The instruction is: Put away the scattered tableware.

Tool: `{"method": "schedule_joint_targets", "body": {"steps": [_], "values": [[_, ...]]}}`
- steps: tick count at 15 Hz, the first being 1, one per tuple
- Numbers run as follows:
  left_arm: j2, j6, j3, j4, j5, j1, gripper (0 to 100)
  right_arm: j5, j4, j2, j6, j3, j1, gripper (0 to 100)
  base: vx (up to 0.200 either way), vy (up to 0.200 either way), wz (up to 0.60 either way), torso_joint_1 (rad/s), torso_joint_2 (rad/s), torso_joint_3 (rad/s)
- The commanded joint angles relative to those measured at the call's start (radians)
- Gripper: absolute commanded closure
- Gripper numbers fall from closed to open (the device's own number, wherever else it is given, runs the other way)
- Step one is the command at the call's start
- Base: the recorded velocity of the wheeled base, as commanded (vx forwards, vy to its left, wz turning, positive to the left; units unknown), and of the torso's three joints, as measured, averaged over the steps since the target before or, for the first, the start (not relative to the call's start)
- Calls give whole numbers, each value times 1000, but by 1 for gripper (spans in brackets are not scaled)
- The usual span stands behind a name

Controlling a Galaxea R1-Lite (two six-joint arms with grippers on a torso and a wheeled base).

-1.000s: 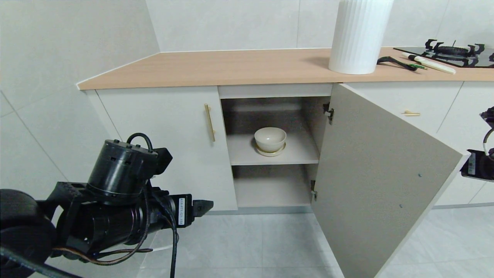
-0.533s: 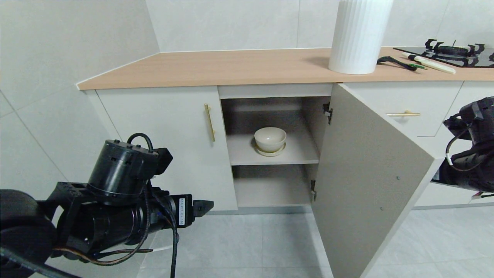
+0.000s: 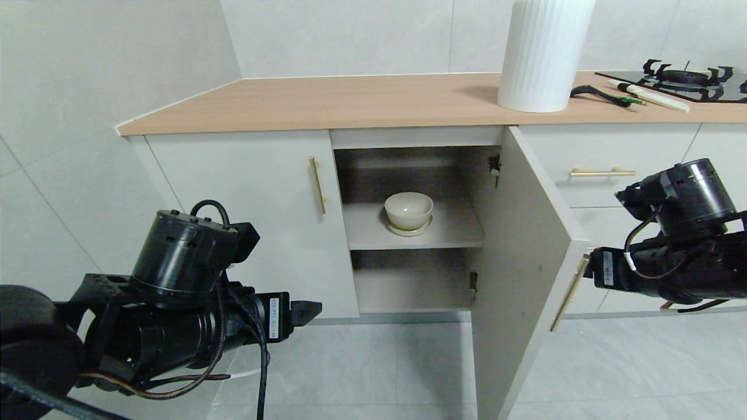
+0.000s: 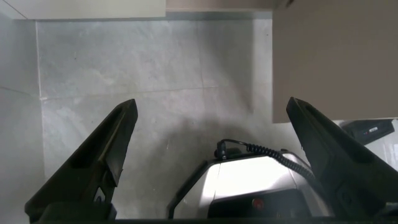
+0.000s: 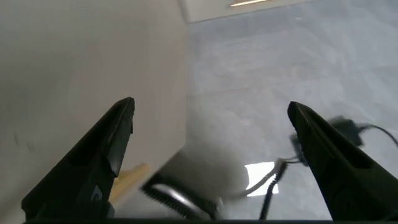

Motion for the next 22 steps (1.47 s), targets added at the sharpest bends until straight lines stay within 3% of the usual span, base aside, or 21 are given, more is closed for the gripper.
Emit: {"method": "schedule_joint_targets", "body": {"steps": [1, 7, 10, 14, 22], "values": [[-11, -1, -1, 0, 0, 0, 0, 0, -35, 21, 0, 9, 44, 0, 0, 0, 0, 0, 0, 0], [-20, -1, -4, 0, 0, 0, 0, 1, -248, 170, -14, -32, 147, 0, 0, 0, 0, 0, 0, 0], [-24, -1, -4, 0, 2, 0, 0, 4, -254, 243, -12, -132, 184, 0, 0, 0, 0, 0, 0, 0], [-47, 1, -7, 0, 0, 0, 0, 93, -305, 294, 5, -152, 182, 0, 0, 0, 0, 0, 0, 0], [-37, 1, -7, -2, 2, 0, 0, 90, -541, 430, 65, -152, 168, 0, 0, 0, 0, 0, 0, 0]]}}
